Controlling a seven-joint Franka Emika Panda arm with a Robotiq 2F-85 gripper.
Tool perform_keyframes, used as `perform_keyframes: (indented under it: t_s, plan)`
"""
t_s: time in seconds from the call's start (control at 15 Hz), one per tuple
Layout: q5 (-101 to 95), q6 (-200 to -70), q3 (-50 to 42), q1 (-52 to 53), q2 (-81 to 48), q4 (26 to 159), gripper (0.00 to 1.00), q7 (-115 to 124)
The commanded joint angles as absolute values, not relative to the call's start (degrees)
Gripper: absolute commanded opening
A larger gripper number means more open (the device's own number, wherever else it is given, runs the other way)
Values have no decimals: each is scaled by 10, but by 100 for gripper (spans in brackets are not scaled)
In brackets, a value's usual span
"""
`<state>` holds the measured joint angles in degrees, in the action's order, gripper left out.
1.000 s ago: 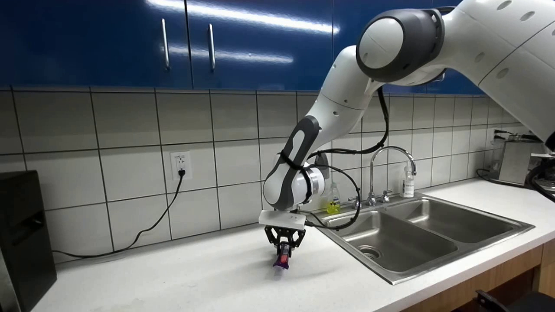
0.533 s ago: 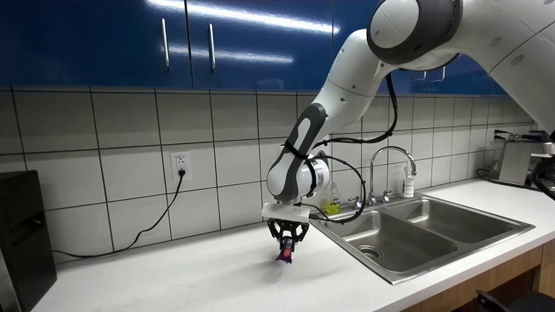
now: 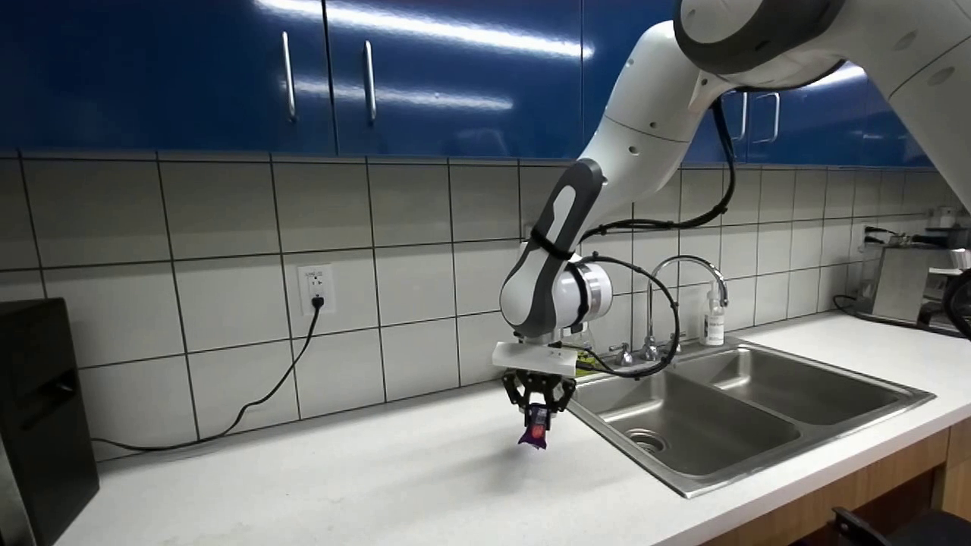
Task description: Put the snickers bar in the sink on the left
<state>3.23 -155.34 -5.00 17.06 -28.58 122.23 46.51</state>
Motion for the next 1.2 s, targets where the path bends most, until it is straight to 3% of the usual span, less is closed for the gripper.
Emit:
perform_keyframes:
  t_s: [0.0, 0.6, 1.13]
  plan:
    - [29, -1567, -59, 145, -229, 1287, 14, 452]
    - [37, -1571, -82, 74, -174, 1353, 14, 424]
    - [124, -1546, -38, -41, -175, 1341, 14, 157]
